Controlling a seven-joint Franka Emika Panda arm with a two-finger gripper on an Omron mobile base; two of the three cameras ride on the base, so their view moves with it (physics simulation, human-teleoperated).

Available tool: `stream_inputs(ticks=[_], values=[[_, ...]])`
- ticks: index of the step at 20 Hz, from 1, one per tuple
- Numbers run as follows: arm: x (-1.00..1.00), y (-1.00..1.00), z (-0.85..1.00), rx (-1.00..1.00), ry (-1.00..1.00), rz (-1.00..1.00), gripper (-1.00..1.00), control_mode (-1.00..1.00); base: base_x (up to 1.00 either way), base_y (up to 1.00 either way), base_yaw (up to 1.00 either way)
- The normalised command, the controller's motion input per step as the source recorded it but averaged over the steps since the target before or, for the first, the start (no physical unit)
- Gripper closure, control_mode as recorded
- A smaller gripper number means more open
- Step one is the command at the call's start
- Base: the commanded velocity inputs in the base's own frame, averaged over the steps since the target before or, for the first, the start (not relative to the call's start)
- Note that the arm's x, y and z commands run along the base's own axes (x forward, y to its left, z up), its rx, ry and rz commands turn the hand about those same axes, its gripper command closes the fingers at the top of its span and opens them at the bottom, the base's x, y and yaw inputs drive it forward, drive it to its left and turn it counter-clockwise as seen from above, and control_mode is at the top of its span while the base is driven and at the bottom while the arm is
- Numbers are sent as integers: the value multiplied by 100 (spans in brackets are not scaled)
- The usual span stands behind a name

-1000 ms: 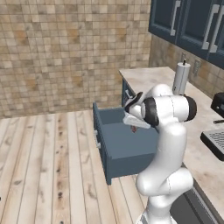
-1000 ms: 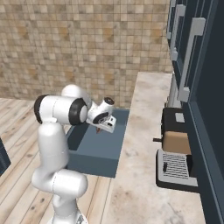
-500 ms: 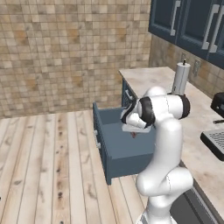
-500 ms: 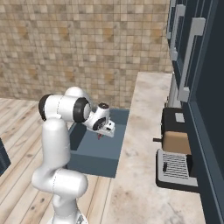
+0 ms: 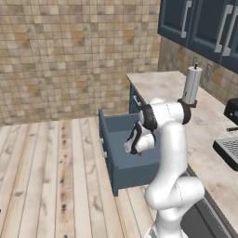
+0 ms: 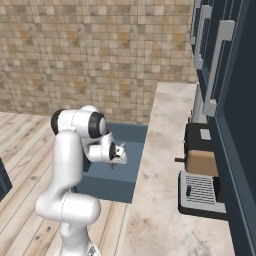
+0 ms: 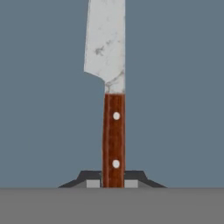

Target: Pick up the metallic utensils from the counter and place them in the open drawer. Make sure not to pick up any wooden utensils.

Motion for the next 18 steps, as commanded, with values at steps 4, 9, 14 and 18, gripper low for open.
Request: stream_inputs(ticks=[4,9,14,18], values=[[18,0,-38,-2,3,0,100,-100,0,0,0],[20,0,-9,0,1,0,100,-100,0,0,0],[20,0,0,0,0,0,-100,-100,0,0,0],[48,0,0,0,0,-2,-100,-100,0,0,0]])
